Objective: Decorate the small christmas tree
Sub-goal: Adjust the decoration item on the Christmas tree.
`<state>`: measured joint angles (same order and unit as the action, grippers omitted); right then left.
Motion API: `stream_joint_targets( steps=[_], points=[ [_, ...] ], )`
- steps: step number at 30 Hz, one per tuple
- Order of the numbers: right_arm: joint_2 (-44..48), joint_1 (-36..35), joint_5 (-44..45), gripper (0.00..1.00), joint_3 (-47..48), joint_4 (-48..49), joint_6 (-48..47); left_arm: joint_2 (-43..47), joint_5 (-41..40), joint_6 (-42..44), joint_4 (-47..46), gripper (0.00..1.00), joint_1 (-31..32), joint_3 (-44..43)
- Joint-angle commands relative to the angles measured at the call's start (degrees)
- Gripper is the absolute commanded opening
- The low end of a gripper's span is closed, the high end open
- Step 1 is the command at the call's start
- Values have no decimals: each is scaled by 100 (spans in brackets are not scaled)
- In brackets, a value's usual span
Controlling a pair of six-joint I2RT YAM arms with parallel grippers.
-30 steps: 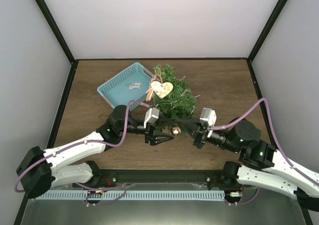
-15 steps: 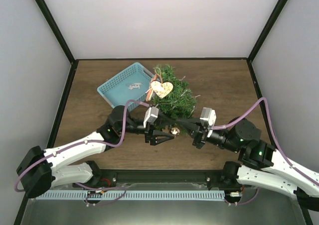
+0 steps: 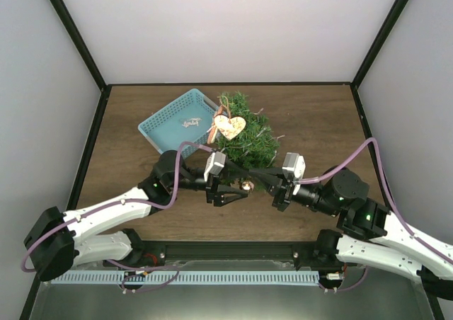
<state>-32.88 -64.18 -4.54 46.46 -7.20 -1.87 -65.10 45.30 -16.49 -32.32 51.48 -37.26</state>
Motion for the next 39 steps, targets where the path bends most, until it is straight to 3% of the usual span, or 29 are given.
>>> stream_joint_targets(
  steps=[1, 10, 18, 21, 27, 39],
  points=[
    [5, 46, -56, 1, 249, 151, 29, 6, 92, 25, -302, 71, 38, 63],
    [97, 46, 63, 1, 169, 129, 55, 31, 169, 28, -295, 43, 46, 102],
    [-5, 46, 984, 1, 41, -346, -135, 142, -294, -174, 148, 36, 43, 100],
    [-22, 46, 1038, 1, -32, -366, -194, 113, -546, -463, 361, 44, 46, 61],
    [-168, 46, 1133, 1, -179, -408, -274, 88, -799, -565, 846, 36, 41, -41],
    [-201, 46, 1607, 1, -510, -462, -323, -4, -1095, -638, 1586, 36, 45, -172]
  ],
)
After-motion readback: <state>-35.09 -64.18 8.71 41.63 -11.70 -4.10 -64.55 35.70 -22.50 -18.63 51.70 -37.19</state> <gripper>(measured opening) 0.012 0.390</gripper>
